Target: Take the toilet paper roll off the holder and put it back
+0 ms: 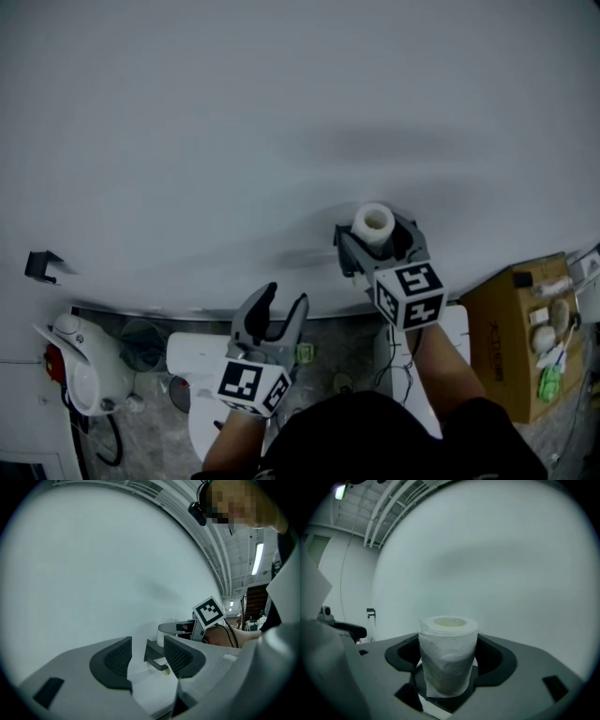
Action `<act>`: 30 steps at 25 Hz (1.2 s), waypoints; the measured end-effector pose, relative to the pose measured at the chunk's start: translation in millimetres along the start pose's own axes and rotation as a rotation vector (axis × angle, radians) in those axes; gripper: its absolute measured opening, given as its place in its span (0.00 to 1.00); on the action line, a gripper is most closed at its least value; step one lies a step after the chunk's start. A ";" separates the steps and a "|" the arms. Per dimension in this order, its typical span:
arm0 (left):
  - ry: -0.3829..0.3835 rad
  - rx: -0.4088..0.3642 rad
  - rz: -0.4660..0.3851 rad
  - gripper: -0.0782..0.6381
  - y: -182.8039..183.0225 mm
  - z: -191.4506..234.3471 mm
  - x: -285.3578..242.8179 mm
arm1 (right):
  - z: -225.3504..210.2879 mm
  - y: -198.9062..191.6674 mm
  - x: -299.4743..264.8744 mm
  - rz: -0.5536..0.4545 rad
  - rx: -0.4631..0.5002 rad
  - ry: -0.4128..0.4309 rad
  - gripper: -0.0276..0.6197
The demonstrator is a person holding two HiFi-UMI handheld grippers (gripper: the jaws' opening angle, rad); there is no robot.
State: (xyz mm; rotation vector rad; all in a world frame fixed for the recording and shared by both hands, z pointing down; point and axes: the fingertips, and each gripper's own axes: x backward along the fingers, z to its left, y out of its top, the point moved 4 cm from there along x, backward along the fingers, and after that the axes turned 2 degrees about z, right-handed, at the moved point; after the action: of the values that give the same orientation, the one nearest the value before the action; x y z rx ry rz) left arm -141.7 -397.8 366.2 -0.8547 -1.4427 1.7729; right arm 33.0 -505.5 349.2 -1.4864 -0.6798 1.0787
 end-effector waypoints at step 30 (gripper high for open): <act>0.022 0.013 -0.009 0.39 -1.3 9.1 44.6 | 38.1 16.6 33.0 -0.148 -0.105 0.124 0.52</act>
State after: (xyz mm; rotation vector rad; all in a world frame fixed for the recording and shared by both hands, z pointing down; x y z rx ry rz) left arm -173.6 -365.3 366.0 -0.8573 -1.4174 1.7588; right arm 10.2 -463.5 326.3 -1.5527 -0.7555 0.8414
